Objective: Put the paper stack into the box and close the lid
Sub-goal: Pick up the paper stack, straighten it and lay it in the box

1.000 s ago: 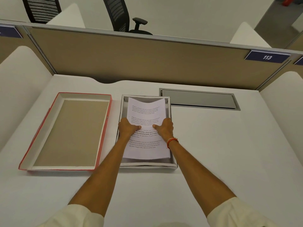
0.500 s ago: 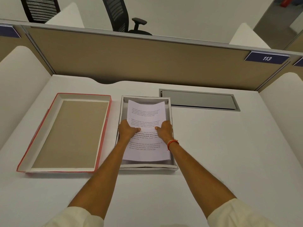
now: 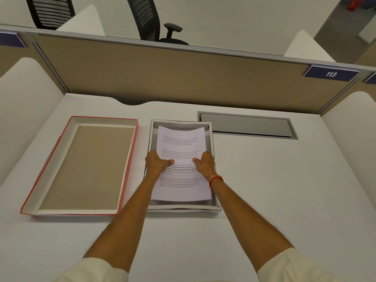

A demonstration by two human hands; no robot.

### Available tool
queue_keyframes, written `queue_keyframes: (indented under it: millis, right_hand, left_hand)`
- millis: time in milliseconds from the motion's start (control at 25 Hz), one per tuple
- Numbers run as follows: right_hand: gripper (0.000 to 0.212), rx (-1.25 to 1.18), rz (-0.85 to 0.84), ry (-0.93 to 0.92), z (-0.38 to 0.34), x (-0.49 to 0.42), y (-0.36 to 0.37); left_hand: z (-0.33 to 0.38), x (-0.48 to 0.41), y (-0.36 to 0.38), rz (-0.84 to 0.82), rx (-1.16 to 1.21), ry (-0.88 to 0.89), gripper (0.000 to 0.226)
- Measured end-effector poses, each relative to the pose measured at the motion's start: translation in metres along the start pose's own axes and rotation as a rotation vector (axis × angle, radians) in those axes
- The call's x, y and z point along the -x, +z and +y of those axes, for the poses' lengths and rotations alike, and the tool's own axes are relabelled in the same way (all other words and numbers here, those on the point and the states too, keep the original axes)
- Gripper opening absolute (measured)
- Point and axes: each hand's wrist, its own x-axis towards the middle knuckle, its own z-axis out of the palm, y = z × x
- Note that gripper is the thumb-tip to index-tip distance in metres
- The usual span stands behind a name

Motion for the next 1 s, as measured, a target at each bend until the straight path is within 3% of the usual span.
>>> queue_keyframes:
  millis: [560, 1000]
  right_hand:
    - [0.044, -0.064, -0.043, 0.031, 0.005, -0.001, -0.002]
    - [0.036, 0.054, 0.117, -0.05, -0.001, 0.003, 0.007]
  left_hand:
    - [-0.002, -0.004, 0.0, 0.004, -0.024, 0.022, 0.056]
    - [-0.003, 0.009, 0.0, 0.124, -0.059, 0.077, 0.06]
